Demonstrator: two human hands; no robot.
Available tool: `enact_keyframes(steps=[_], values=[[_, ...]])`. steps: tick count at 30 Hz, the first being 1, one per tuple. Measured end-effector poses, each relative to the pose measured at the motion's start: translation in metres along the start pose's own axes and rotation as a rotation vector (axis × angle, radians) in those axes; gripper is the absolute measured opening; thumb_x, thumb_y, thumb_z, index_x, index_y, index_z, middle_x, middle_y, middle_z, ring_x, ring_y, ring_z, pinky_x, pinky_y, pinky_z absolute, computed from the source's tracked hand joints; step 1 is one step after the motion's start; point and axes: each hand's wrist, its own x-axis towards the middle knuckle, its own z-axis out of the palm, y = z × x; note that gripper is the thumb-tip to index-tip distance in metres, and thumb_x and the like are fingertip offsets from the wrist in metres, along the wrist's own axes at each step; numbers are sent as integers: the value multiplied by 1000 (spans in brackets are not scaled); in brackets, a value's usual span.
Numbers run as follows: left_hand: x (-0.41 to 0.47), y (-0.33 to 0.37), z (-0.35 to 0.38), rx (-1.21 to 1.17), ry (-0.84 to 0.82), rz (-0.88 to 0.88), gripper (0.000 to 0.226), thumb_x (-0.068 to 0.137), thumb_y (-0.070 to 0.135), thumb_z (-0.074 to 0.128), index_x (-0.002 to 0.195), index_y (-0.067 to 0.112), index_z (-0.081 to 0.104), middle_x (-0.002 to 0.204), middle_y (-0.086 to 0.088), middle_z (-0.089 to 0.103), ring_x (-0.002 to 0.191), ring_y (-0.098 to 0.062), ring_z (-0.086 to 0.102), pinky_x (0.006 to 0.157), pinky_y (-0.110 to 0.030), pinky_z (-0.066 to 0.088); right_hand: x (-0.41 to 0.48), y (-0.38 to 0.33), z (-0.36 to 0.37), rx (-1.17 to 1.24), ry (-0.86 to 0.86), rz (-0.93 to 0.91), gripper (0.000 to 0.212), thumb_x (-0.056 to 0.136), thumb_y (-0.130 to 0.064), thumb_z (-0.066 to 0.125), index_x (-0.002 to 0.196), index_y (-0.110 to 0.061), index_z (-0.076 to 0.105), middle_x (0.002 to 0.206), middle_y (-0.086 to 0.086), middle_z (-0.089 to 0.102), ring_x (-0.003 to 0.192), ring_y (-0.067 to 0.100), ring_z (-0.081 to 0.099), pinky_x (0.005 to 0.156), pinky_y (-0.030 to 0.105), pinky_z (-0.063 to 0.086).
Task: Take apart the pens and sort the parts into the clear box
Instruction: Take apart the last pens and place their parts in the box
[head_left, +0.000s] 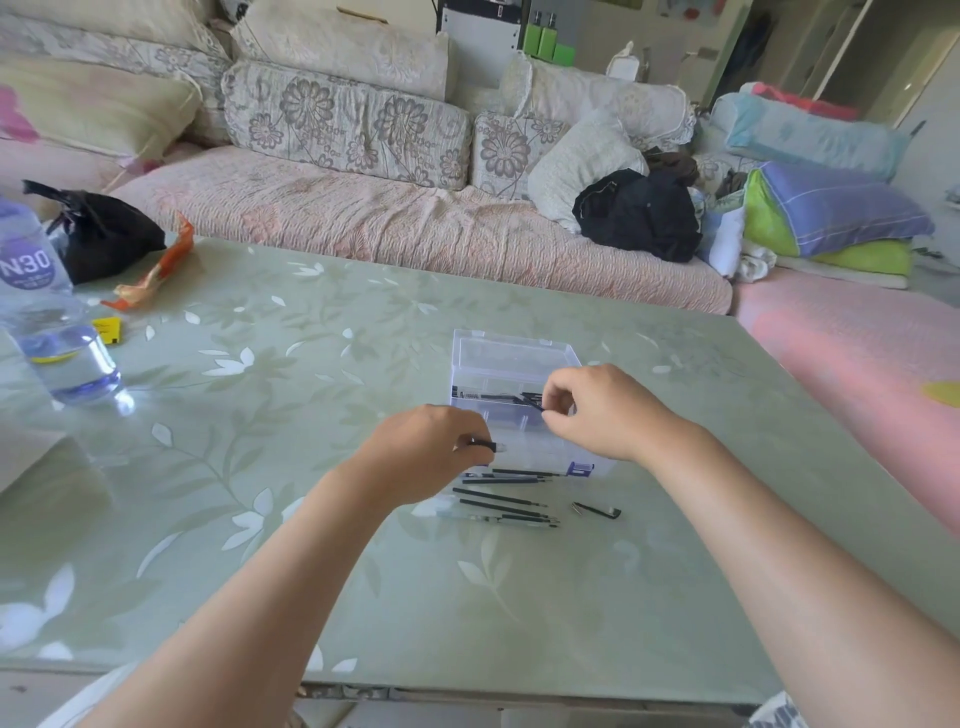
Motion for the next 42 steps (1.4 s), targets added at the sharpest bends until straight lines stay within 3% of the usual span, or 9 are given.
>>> enact_keyframes(steps=[6, 11, 16, 19, 30, 42], values=[[-9, 3, -3, -62, -2, -52, 13, 95, 40, 51, 102, 42, 63, 87, 15, 64, 59, -3, 51, 55, -21, 36, -28, -4, -5, 53, -8, -33, 20, 87, -16, 61, 94, -33, 69, 73, -21, 61, 68, -7, 52, 63, 14, 40], [-19, 7, -5, -161, -85, -68, 24, 97, 37, 46, 106, 53, 61, 83, 16, 64, 47, -3, 46, 52, -19, 35, -46, -8, -1, 3, 14, -19, 19, 89, -18, 55, 97, -32, 66, 82, -17, 59, 77, 9, 54, 68, 26, 43], [-25, 12, -5, -192, -99, -63, 28, 96, 28, 43, 102, 48, 62, 82, 22, 64, 70, -23, 61, 60, -25, 45, -57, -5, 2, 9, 15, 8, 20, 90, -18, 54, 99, -33, 65, 85, -19, 58, 77, 8, 51, 68, 25, 39], [-28, 15, -5, -194, -96, -69, 28, 97, 29, 42, 102, 48, 62, 82, 25, 65, 71, -21, 62, 65, -28, 49, -60, -6, 4, 30, 8, 11, 20, 91, -19, 55, 100, -33, 65, 90, -17, 61, 79, 9, 51, 69, 26, 40], [-29, 18, -2, -194, -54, -106, 26, 95, 28, 46, 100, 44, 65, 85, 21, 67, 48, -4, 44, 53, -22, 38, -64, -10, 10, 67, 14, -2, 16, 92, -21, 57, 100, -32, 65, 90, -17, 61, 78, 9, 50, 67, 25, 37], [-33, 23, -6, -172, -79, -76, 29, 94, 29, 49, 107, 49, 65, 75, 32, 60, 55, 1, 49, 57, -21, 40, -70, -6, 19, 69, 80, -49, 17, 91, -20, 57, 96, -33, 66, 80, -18, 53, 78, 8, 46, 67, 25, 35]])
